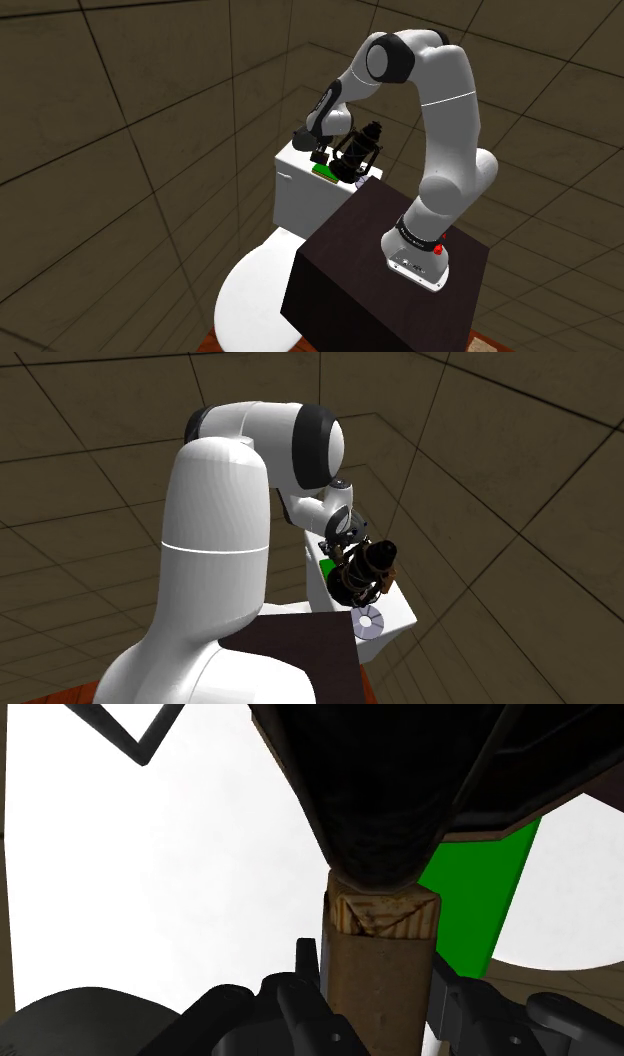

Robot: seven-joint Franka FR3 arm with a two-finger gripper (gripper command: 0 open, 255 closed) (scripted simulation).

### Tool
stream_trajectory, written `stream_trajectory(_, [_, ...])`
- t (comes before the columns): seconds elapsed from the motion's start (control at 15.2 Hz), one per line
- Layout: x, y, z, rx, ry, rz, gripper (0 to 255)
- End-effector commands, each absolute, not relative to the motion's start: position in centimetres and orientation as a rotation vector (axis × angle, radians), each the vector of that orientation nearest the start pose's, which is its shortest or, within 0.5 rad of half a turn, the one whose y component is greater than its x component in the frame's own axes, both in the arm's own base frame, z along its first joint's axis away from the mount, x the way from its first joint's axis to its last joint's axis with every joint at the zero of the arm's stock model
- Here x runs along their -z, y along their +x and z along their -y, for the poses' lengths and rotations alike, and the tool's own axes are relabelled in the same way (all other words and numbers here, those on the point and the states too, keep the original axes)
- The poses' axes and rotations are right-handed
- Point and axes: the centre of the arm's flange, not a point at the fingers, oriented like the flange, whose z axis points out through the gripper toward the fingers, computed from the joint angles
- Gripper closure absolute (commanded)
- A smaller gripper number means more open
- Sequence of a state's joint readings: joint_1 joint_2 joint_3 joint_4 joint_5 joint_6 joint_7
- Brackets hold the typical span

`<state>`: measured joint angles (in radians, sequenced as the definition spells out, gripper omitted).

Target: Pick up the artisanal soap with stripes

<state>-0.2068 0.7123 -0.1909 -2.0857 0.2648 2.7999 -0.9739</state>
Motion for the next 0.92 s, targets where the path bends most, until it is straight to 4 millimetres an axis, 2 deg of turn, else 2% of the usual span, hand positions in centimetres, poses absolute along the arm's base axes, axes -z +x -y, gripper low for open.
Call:
stream_trajectory(0.0, [-8.6, 51.5, 23.6, 0.0, -3.129, 0.592, 255])
stream_trajectory(0.33, [-8.5, 51.6, 23.5, 0.0, -3.129, 0.592, 255])
stream_trajectory(0.86, [-12.8, 51.6, 23.5, 0.0, -3.129, 0.592, 255])
